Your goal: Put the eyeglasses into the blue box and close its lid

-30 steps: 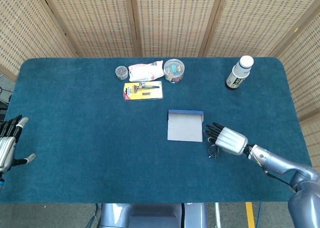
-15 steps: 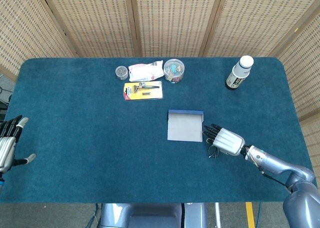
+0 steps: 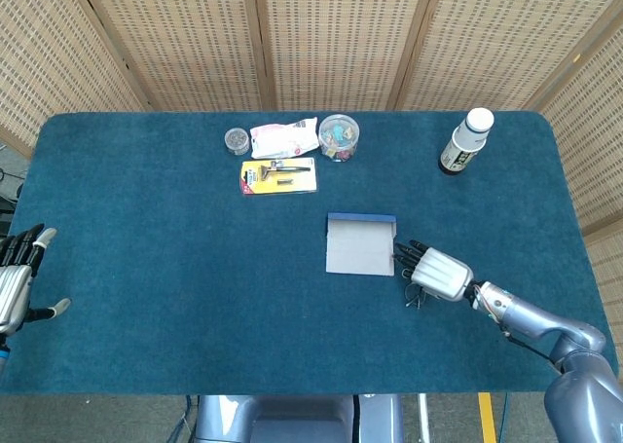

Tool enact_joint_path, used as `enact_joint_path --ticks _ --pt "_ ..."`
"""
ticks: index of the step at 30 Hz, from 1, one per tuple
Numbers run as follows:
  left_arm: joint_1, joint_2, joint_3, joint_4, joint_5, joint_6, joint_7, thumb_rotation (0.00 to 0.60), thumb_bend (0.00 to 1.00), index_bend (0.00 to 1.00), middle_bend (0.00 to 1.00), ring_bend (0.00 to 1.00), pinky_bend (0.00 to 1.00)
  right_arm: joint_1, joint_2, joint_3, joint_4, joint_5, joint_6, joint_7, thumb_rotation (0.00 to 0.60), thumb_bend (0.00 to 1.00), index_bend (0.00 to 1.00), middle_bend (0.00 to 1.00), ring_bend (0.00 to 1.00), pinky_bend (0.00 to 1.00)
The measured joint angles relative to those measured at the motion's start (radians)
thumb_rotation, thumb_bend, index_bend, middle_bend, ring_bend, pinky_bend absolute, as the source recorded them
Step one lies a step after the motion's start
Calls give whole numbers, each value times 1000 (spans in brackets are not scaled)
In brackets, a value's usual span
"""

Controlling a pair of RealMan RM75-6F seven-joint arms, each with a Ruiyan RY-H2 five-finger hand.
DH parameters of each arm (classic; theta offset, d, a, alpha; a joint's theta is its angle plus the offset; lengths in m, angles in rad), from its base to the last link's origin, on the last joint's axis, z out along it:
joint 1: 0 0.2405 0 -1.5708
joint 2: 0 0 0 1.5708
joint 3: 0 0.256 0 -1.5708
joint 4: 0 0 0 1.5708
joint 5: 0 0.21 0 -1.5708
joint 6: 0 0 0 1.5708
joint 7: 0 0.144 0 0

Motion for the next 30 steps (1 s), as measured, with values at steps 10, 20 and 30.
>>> enact_joint_path --ticks 10,20,30 --pt "-2 -1 0 0 -3 -2 2 600 5 0 0 0 0 -1 -12 2 0 5 6 11 600 466 594 185 59 202" --pt "-1 0 1 -1 0 -1 -1 600 5 0 0 0 0 -8 -12 18 -10 22 34 21 600 510 625 189 61 212" --pt "1 5 7 -2 16 0 -12 600 5 0 0 0 0 -9 29 64 -101 50 148 -7 600 517 630 200 73 216"
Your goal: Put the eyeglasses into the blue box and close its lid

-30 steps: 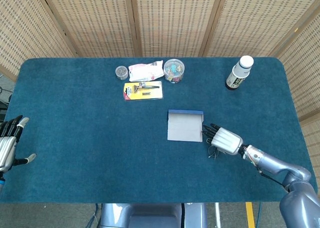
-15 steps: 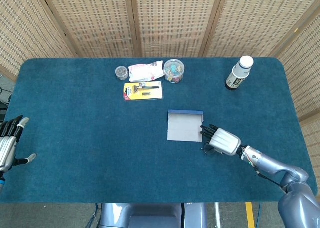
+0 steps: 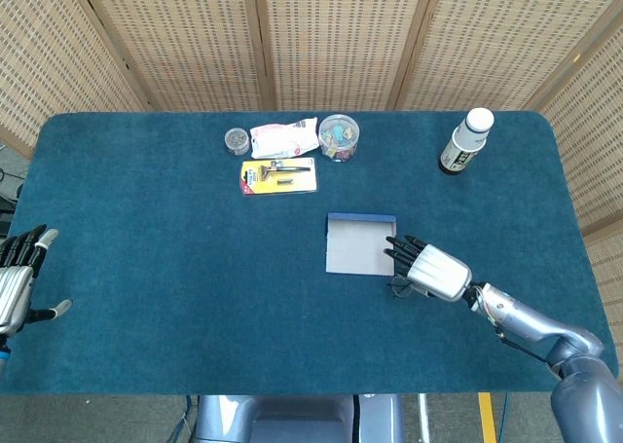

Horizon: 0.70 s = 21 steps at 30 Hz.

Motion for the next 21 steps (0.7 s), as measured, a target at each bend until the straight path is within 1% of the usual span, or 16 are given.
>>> enact_joint_path --ticks 4,6,10,13,16,18,21 --pt "3 4 3 0 10 4 -10 600 5 0 0 0 0 14 28 33 -89 19 21 -30 600 517 632 199 73 216" --pt "4 6 4 0 15 5 -16 600 5 0 0 0 0 30 46 54 -150 30 19 -63 600 517 634 198 73 216" --pt "6 10 6 1 21 7 -27 600 5 0 0 0 0 74 92 99 -288 58 -27 -152 600 517 637 195 72 216" --pt "7 13 6 2 23 8 -35 600 5 0 0 0 0 113 131 139 -415 93 -100 -221 600 517 641 205 66 216" --pt "7 16 6 4 23 4 -44 600 5 0 0 0 0 156 170 189 -556 145 -198 -294 600 517 644 205 57 216" --pt "6 18 6 6 21 0 -48 600 5 0 0 0 0 188 193 232 -656 196 -279 -361 600 518 646 204 44 216" --pt "4 19 5 8 18 -5 -53 600 6 0 0 0 0 233 210 297 -753 289 -399 -477 600 522 647 191 8 216"
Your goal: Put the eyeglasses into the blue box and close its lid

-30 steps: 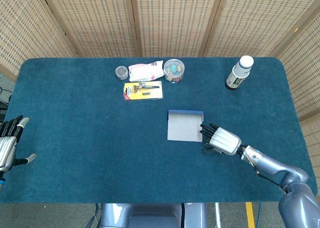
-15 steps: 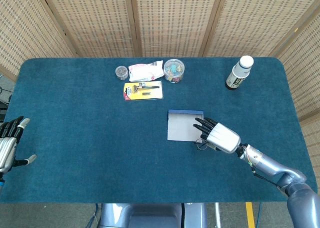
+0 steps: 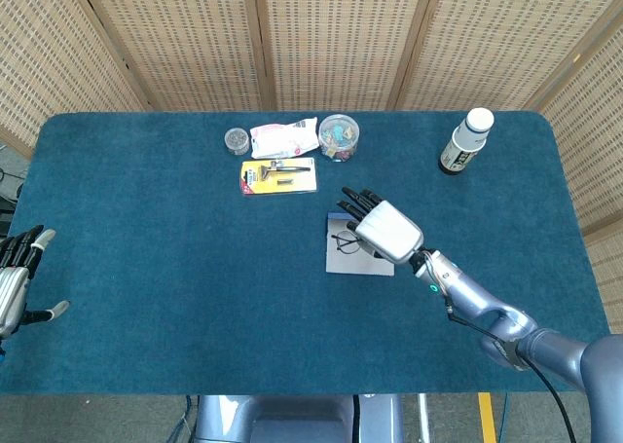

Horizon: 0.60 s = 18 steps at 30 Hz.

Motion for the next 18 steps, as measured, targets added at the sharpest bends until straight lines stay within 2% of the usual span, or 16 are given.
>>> enact_joint_path --ticks 5,8,13,18 --pt "-4 2 -3 2 -9 -9 -4 600 5 0 0 0 0 60 -4 84 -71 203 -188 -199 600 537 654 160 0 216" --pt "-7 1 -5 5 -18 -18 -3 600 5 0 0 0 0 86 -19 117 -95 330 -247 -322 600 557 662 151 0 216" --pt "-13 1 -9 6 -32 -28 -2 600 5 0 0 0 0 121 -61 150 -117 544 -286 -532 600 641 682 151 0 228" --pt "-15 2 -11 7 -39 -34 -4 600 5 0 0 0 0 154 -105 167 -165 744 -253 -737 600 671 690 146 0 228"
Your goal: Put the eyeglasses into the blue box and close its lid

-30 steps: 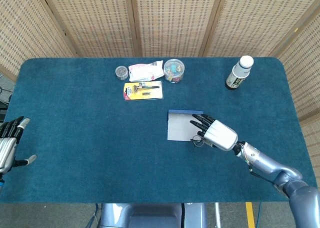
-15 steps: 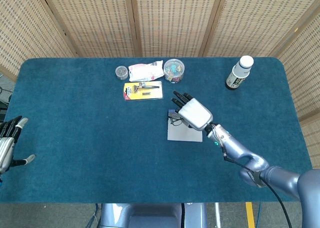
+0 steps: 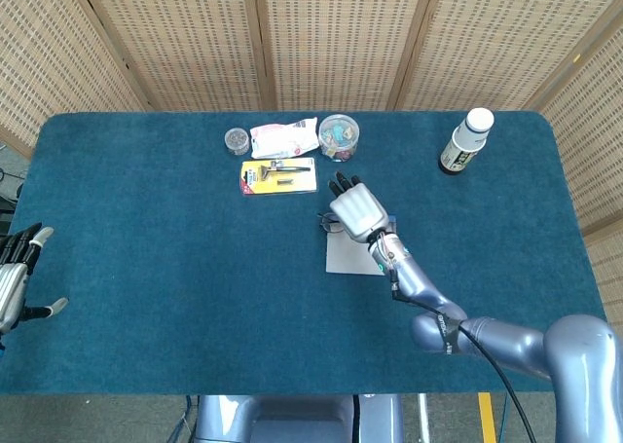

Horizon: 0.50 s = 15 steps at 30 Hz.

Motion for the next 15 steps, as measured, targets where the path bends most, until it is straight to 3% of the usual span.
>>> enact_joint_path --ticks 8,15 --pt "-1 1 2 0 3 -1 -1 600 5 0 0 0 0 53 -48 -4 -102 299 125 -264 600 672 690 134 0 228" --pt "1 4 4 2 8 0 -11 600 5 0 0 0 0 89 -93 -15 -110 410 182 -344 600 672 693 129 0 228"
